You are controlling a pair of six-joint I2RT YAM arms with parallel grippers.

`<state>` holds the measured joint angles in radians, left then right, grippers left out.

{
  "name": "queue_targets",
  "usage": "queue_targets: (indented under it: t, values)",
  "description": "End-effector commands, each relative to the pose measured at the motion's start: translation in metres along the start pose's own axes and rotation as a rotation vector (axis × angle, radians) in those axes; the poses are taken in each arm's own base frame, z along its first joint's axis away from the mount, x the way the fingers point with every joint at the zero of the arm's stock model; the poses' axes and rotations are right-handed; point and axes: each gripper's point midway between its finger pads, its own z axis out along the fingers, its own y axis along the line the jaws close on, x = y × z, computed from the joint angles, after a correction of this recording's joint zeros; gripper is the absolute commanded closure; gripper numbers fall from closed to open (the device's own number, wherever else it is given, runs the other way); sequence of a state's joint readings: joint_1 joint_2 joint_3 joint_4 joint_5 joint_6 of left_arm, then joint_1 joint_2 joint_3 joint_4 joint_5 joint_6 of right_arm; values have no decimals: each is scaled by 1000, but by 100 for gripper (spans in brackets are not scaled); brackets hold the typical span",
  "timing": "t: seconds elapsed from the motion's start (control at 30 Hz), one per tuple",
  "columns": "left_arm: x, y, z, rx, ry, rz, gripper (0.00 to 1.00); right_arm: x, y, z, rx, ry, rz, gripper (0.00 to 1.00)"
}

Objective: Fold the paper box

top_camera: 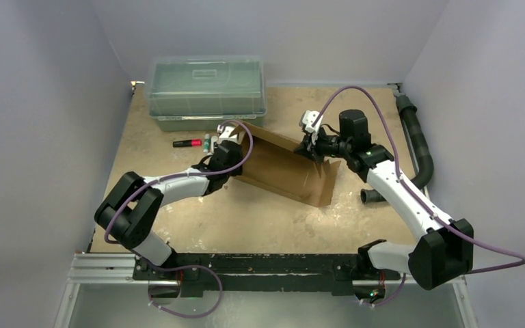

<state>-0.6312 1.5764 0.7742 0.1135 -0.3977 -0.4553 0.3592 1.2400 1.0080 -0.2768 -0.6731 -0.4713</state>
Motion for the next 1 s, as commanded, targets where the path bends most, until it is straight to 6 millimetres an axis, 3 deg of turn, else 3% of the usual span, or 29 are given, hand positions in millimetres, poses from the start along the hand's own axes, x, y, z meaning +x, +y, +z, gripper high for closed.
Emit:
queue_targets:
  t: [0.0,0.4,0.97]
  values:
    - [-38,-11,-3,58,-88,-24,61,0,2,3,-21,-8,5,100]
    - [-62,-27,-17,148,-129,-121,52,3,5,4,-39,-1,12,100]
    - [-79,-23,-15,198,-124,-271,44,5,9,5,-65,5,7,100]
